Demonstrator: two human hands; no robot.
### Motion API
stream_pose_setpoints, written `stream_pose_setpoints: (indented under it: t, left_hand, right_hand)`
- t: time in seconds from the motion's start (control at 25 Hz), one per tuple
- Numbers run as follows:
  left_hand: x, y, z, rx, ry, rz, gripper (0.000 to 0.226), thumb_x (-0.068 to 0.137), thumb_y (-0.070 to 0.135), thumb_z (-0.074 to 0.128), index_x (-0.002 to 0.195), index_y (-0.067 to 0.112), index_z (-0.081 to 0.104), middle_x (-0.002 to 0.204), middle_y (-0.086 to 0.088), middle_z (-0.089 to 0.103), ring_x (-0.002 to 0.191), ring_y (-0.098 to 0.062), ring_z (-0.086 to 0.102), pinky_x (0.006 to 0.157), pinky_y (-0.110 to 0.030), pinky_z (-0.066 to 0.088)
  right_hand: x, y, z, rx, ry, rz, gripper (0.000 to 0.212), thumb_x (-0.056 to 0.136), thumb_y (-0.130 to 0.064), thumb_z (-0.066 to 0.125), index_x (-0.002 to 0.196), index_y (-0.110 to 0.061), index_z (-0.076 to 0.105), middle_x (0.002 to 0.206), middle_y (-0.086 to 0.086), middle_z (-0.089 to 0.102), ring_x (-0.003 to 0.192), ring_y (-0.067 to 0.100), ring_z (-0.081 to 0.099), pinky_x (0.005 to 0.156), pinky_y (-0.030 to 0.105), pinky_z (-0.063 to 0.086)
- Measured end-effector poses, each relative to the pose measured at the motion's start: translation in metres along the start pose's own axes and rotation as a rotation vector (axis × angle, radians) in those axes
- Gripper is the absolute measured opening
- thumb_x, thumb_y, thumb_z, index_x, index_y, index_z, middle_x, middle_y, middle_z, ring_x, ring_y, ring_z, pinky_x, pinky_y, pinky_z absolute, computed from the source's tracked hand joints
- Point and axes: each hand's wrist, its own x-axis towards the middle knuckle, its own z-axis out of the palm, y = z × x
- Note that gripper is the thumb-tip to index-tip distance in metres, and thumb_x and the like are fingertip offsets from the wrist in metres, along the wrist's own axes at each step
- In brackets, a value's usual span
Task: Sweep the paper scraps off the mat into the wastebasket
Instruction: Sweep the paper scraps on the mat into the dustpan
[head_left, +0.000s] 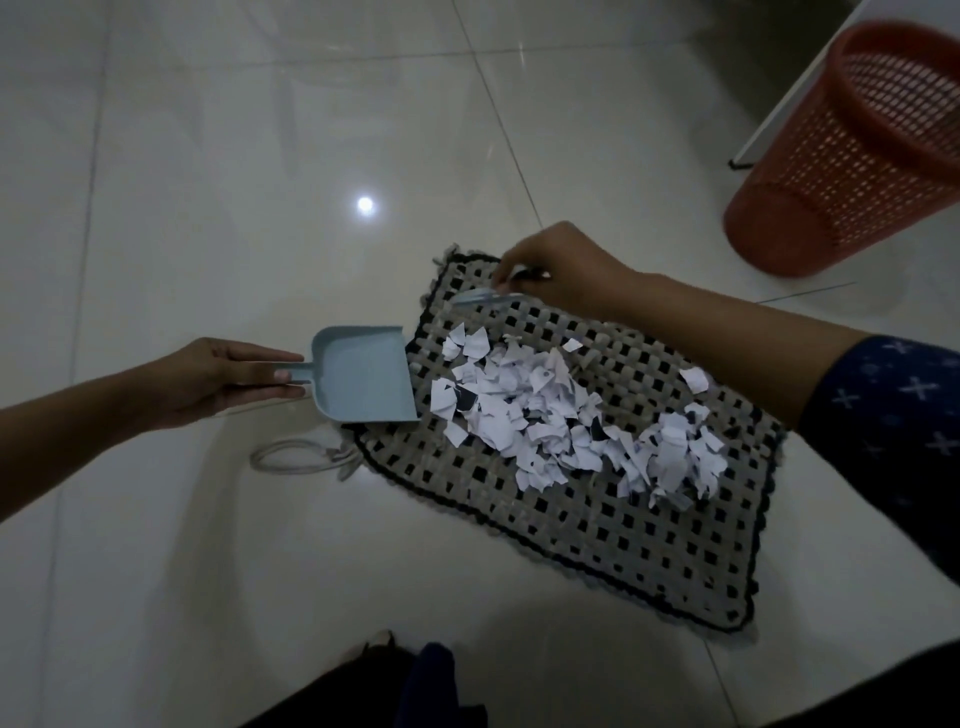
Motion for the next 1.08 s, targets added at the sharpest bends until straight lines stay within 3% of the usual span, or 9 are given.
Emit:
stream_pose_setpoints:
  t: [0.2,0.32,0.44,0.64,0.76,0.88,1.08]
  left_hand:
    - [-0.001,-0.003,0.003,0.004,-0.012,-0.014,0.025,0.069,0.000,0.059,0.084,0.009,0.078,0.097,-0.014,0.074,0.086,-0.022,0.072,0.068,-0.020,0.057]
    - [0.000,-0.008,0.004,-0.017,-0.024,-0.020,0.024,0.069,0.001,0.060,0.085,0.009,0.077,0.099,-0.014,0.073,0.088,-0.023,0.071,0.068,-0.021,0.056]
    - [0.001,-0.011,0.010,-0.013,-0.057,-0.035,0.024,0.065,0.003,0.065,0.085,0.008,0.078,0.099,-0.014,0.073,0.088,-0.023,0.071,0.068,-0.021,0.057]
    - [0.006,-0.013,0.020,0.020,-0.065,-0.054,0.026,0.078,-0.006,0.055,0.085,0.007,0.077,0.100,-0.016,0.073,0.087,-0.022,0.072,0.071,-0.024,0.057]
    - [0.006,-0.014,0.028,0.027,-0.063,-0.053,0.025,0.082,-0.008,0.053,0.092,0.002,0.074,0.104,-0.017,0.071,0.088,-0.024,0.071,0.071,-0.024,0.057]
    - [0.004,-0.016,0.038,0.019,-0.069,-0.042,0.024,0.078,-0.006,0.056,0.086,0.005,0.076,0.100,-0.015,0.073,0.087,-0.023,0.071,0.067,-0.022,0.057]
    - [0.003,-0.021,0.048,-0.042,-0.072,-0.055,0.024,0.071,-0.003,0.058,0.081,0.006,0.077,0.097,-0.017,0.073,0.083,-0.023,0.072,0.065,-0.022,0.057]
  right_hand:
    - [0.027,-0.019,0.043,-0.254,-0.292,-0.118,0.021,0.087,-0.003,0.060,0.104,-0.009,0.071,0.102,0.009,0.073,0.092,0.023,0.067,0.085,0.032,0.051]
    - [-0.002,-0.012,0.038,-0.244,-0.337,-0.118,0.021,0.089,-0.008,0.060,0.108,-0.009,0.070,0.106,0.006,0.072,0.094,0.018,0.066,0.082,0.024,0.046]
    - [-0.034,-0.004,0.024,-0.221,-0.358,-0.115,0.022,0.090,-0.010,0.060,0.110,-0.009,0.068,0.111,0.007,0.071,0.098,0.019,0.066,0.093,0.031,0.051]
    - [-0.040,0.014,-0.007,-0.049,0.036,0.067,0.017,0.087,-0.010,0.062,0.102,-0.007,0.071,0.099,0.009,0.074,0.079,0.014,0.064,0.080,0.025,0.048]
    - [-0.050,0.044,0.003,-0.128,0.222,0.299,0.017,0.090,-0.012,0.058,0.096,-0.004,0.072,0.096,0.015,0.074,0.081,0.023,0.064,0.079,0.028,0.048]
    - [-0.066,0.058,0.031,-0.143,0.256,0.489,0.020,0.090,-0.008,0.052,0.092,0.000,0.070,0.093,0.020,0.072,0.085,0.033,0.063,0.078,0.033,0.048]
    - [-0.064,0.022,0.058,-0.087,0.227,0.388,0.022,0.091,-0.005,0.049,0.090,0.004,0.069,0.087,0.022,0.071,0.078,0.032,0.063,0.078,0.037,0.053]
